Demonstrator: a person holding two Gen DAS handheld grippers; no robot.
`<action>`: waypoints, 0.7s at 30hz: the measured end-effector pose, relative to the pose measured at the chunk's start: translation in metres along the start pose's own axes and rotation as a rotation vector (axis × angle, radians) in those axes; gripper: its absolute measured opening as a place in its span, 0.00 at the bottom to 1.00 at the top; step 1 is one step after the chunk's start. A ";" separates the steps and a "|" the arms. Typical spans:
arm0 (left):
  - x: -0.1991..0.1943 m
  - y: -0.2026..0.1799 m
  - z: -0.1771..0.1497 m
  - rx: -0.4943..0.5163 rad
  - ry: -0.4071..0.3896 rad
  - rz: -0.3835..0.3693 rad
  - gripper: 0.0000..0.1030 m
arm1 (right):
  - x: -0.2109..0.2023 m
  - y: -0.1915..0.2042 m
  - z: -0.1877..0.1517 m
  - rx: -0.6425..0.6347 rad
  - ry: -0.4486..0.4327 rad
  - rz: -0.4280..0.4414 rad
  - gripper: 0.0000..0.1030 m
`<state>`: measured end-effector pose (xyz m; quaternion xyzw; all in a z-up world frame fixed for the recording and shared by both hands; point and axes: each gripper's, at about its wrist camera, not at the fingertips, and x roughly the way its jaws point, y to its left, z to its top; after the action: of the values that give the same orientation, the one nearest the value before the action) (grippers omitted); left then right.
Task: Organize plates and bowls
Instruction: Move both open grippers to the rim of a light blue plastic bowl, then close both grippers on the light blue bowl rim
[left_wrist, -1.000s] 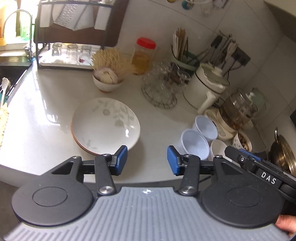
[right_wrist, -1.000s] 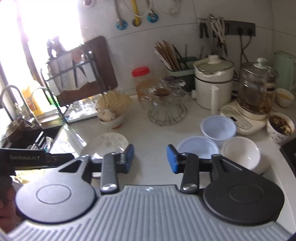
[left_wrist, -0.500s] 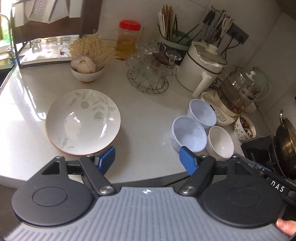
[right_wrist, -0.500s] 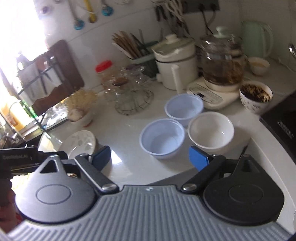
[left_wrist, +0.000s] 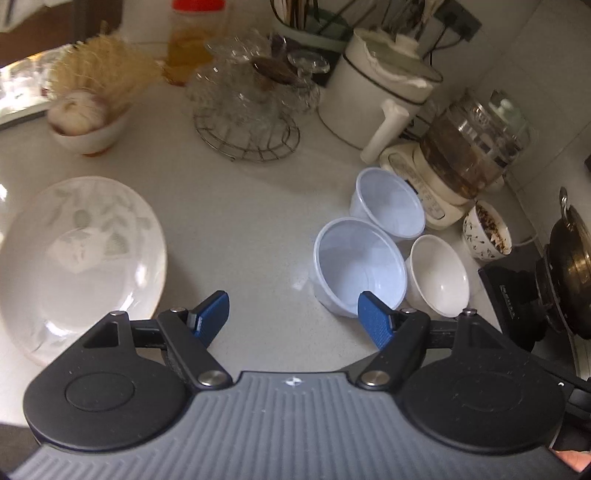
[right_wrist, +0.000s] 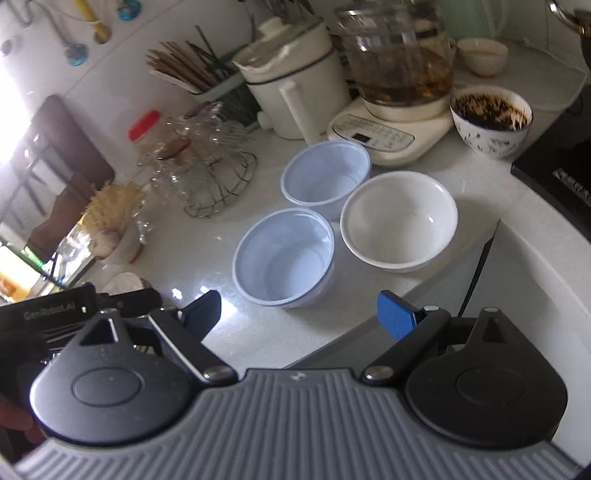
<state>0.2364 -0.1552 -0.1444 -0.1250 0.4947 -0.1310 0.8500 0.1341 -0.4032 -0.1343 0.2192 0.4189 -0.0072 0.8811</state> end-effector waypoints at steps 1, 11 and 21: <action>0.007 0.000 0.003 0.004 0.010 -0.003 0.77 | 0.005 -0.001 0.000 0.014 0.007 0.000 0.89; 0.068 -0.011 0.035 0.115 0.094 -0.074 0.53 | 0.047 -0.007 0.014 0.084 0.091 -0.041 0.49; 0.109 -0.011 0.053 0.099 0.167 -0.120 0.17 | 0.074 -0.007 0.024 0.077 0.116 -0.082 0.27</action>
<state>0.3334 -0.1988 -0.2037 -0.1010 0.5484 -0.2160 0.8015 0.1982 -0.4060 -0.1788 0.2358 0.4771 -0.0467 0.8453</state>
